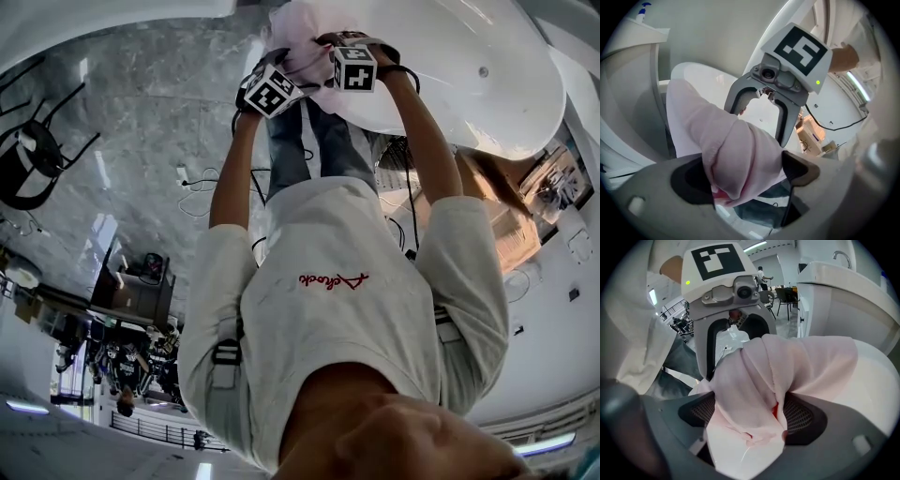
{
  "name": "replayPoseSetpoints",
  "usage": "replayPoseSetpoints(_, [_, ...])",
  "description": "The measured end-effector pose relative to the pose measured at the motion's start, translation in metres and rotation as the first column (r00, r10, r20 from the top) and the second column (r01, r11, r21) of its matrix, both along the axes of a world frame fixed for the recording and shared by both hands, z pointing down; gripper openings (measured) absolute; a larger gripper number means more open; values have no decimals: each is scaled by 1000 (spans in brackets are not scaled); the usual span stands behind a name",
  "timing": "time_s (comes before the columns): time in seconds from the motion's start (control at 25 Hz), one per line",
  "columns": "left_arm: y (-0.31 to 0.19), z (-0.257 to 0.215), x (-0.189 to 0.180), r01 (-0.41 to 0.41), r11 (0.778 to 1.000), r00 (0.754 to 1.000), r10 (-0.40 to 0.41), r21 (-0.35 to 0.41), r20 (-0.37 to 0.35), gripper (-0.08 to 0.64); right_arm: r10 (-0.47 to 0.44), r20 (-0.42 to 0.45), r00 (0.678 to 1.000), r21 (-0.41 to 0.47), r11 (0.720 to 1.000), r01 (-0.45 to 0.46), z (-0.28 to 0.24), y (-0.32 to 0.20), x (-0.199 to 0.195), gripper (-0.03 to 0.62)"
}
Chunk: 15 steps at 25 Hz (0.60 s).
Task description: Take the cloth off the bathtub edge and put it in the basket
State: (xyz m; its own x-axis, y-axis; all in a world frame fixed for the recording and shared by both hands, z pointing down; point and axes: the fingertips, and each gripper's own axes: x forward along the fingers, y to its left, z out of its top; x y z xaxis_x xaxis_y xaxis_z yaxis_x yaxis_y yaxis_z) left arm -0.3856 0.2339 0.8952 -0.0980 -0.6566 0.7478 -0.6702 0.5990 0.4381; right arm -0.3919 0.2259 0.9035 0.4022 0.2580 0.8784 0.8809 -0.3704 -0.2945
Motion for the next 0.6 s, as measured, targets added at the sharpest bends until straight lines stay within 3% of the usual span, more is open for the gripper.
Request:
replayPoseSetpoints(0.28, [1, -5, 6, 103, 993, 994, -102, 53, -28, 368, -54, 11, 998, 17, 998, 54, -3, -5, 10, 314])
replayPoseSetpoints(0.4, [3, -12, 12, 155, 986, 988, -153, 68, -32, 308, -19, 13, 1000, 7, 1000, 19, -10, -6, 17, 222])
replayPoseSetpoints(0.6, [5, -19, 22, 174, 983, 985, -174, 61, -16, 209, 90, -14, 996, -27, 996, -90, -22, -4, 21, 163])
